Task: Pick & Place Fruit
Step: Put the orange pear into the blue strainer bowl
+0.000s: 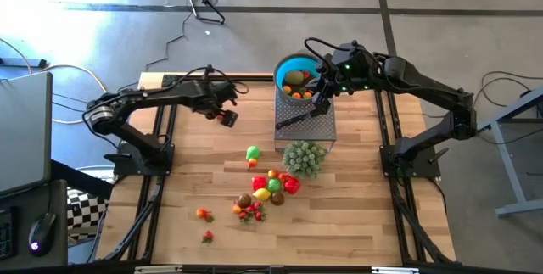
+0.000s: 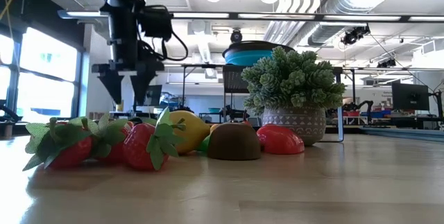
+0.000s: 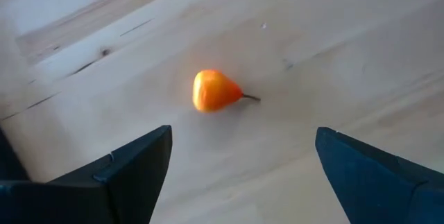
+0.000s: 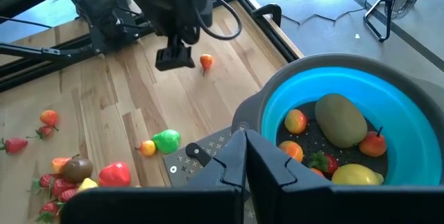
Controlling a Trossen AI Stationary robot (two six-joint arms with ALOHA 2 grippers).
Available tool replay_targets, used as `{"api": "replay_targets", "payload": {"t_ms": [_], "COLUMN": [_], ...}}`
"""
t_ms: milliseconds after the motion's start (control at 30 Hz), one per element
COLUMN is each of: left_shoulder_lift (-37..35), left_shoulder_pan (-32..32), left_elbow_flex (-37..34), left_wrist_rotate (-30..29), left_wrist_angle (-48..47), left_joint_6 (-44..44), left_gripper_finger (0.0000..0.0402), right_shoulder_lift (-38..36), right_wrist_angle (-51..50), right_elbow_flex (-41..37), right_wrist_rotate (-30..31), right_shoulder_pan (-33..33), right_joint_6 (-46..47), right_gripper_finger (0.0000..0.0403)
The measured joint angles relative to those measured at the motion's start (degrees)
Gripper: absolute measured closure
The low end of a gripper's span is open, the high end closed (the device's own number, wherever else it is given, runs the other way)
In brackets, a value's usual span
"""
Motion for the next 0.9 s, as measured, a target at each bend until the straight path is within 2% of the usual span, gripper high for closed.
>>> {"api": "replay_targets", "payload": {"t_ms": [167,533,900], "left_shoulder_lift": [1.7,2.1,2.1], "left_shoulder_pan": [1.1,11.8,12.3], "left_elbow_flex": [0.0,0.0,-5.2], "left_wrist_rotate": [1.1,10.4,13.0], "left_wrist_angle": [1.2,2.3,6.6], "left_joint_6": [0.2,4.8,2.9], "left_gripper_finger": [0.0052,0.0052,0.0052], "right_shoulder_lift": [0.0,0.0,0.0], "right_wrist_angle": [-0.2,-0.4,-0.4], "right_elbow_flex": [0.0,0.0,0.0], "right_wrist_rotate": [0.0,0.0,0.2], "right_shoulder_pan": [0.0,0.0,0.0], "right_joint_6": [0.0,0.0,0.0], "right_gripper_finger": [0.0401,0.0401,0.0401]}}
